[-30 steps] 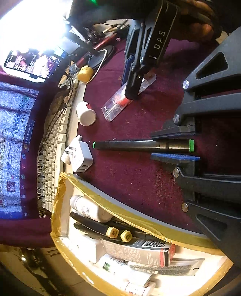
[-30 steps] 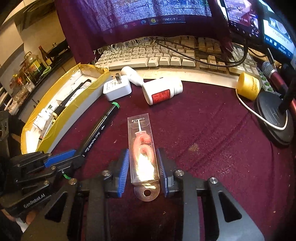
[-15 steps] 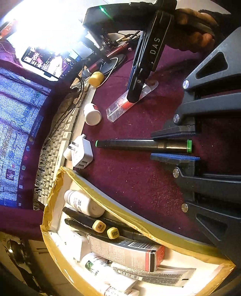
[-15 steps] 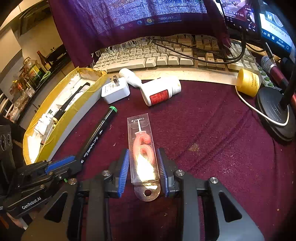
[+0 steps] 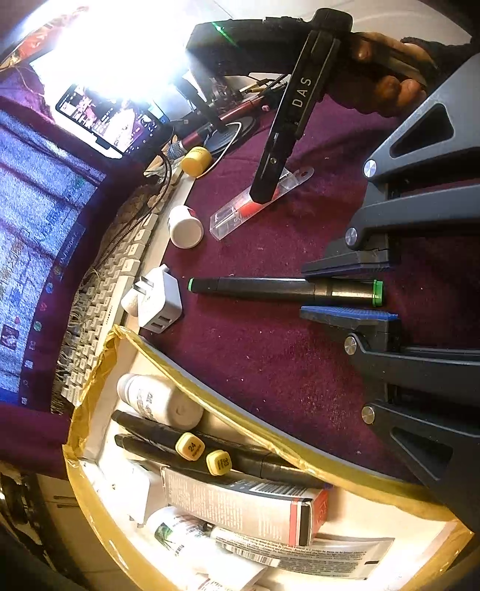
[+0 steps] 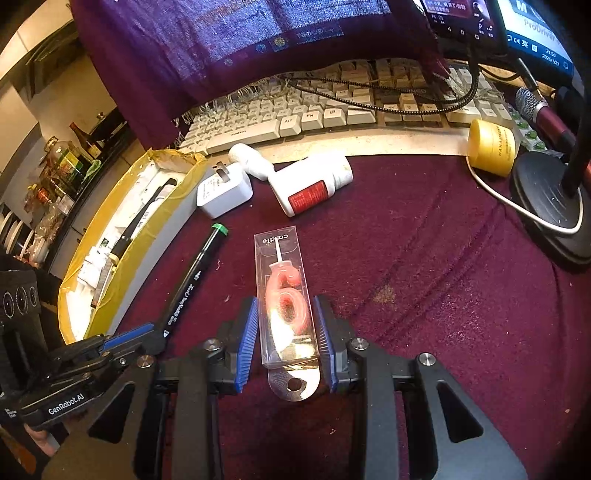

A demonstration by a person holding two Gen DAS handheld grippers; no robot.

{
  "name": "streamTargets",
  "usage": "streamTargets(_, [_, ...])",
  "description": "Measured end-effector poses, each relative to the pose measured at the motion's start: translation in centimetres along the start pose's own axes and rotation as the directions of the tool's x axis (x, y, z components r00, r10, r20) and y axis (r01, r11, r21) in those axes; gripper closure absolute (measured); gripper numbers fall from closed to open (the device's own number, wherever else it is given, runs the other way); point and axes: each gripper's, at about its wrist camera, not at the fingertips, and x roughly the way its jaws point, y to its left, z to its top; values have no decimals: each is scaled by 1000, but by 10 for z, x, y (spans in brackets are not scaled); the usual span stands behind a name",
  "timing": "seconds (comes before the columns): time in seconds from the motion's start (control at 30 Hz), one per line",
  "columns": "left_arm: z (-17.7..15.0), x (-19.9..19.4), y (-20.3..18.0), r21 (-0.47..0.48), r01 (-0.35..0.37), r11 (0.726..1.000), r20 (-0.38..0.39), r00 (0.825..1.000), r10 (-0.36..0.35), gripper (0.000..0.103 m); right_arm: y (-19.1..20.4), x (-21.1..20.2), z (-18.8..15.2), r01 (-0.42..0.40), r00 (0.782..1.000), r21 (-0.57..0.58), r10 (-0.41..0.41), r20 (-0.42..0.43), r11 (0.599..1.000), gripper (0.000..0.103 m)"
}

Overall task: Organize objects
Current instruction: 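Lift the candle box with right tool while left tool lifts the marker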

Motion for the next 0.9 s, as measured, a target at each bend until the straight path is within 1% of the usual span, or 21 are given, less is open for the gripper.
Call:
streamTargets(0.07, [2,-1,-1,4,-16,1000,-23,1000,16,90,-5,1,4,15,1000,19,-15,1,1000,75])
streamTargets(0.2, [3,-2,-5,20,-53,998,-51,997,54,90,-13,0,7,-2,1000,64,1,9,998,75])
streamTargets(0.4, [0,-2,-10,27,-73,997,-40,996,74,90,-1,-2,0,44,999,6,-44,24,999,75])
streamTargets(0.53, [1,-1,-11,25,-76,997,-43,996,77,90,-2,-2,0,45,999,6,-45,21,999,75])
streamTargets(0.7, [9,6,-22,52,-124,991,-54,991,126,90,-2,-3,-1,50,999,5,-50,20,999,75])
streamTargets(0.77, [15,11,-26,67,-146,987,-68,986,150,86,-1,-3,-2,52,998,11,-52,19,999,75])
streamTargets(0.8, [19,13,-28,70,-147,987,-73,986,152,77,0,-3,-3,57,998,8,-57,20,998,75])
streamTargets(0.83, [22,15,-30,70,-145,987,-78,986,151,64,1,-3,-3,61,998,6,-61,20,998,75])
streamTargets(0.87, [26,18,-32,71,-144,987,-80,986,150,60,1,-3,-3,65,998,5,-65,21,998,75])
streamTargets(0.9, [28,21,-33,74,-153,985,-76,984,159,59,2,-3,-3,66,998,6,-66,21,998,75])
